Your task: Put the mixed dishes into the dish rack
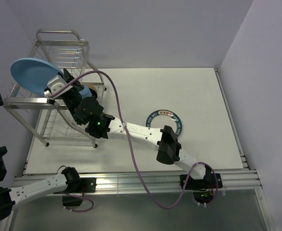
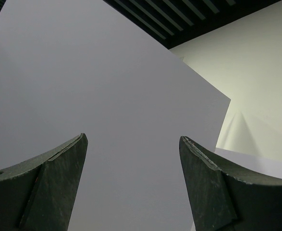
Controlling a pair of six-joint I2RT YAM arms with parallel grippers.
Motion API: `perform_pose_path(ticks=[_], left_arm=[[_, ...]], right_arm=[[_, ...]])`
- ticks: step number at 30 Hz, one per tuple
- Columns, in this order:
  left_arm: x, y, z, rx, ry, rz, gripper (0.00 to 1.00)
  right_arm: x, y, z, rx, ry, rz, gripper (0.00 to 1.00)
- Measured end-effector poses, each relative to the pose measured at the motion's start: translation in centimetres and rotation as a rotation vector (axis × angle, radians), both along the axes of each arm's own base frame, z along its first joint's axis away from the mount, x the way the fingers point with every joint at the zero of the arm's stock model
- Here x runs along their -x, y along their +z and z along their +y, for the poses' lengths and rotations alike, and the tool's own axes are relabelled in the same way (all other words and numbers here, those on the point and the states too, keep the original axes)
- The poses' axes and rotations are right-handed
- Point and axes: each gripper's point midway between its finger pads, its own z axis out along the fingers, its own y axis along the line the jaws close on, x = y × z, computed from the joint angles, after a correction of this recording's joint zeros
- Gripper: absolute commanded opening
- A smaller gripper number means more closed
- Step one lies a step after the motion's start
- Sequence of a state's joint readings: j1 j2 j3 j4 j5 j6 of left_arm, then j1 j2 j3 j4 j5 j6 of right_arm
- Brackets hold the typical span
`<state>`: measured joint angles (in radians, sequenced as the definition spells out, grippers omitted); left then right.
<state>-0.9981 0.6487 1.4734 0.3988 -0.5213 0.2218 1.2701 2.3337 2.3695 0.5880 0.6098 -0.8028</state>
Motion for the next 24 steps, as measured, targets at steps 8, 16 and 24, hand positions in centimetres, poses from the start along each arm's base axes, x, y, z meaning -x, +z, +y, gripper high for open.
perform_pose_path(ticks=[8,16,24], left_arm=[[0.3,0.0,0.5,0.007,0.001,-0.005,0.83],[0.1,-0.2,0.5,0.003,0.004,0.007,0.84],[-0.7,-0.4,0.1,-0.026,0.017,0.067,0.84]], right_arm=[[0.0,0.1,0.1,-0.001,0.000,0.001,0.61],[0.0,0.0,0.0,-0.017,0.006,0.009,0.69],[0.5,-0.4,-0.1,-0.030,0.074,0.054,0.70]])
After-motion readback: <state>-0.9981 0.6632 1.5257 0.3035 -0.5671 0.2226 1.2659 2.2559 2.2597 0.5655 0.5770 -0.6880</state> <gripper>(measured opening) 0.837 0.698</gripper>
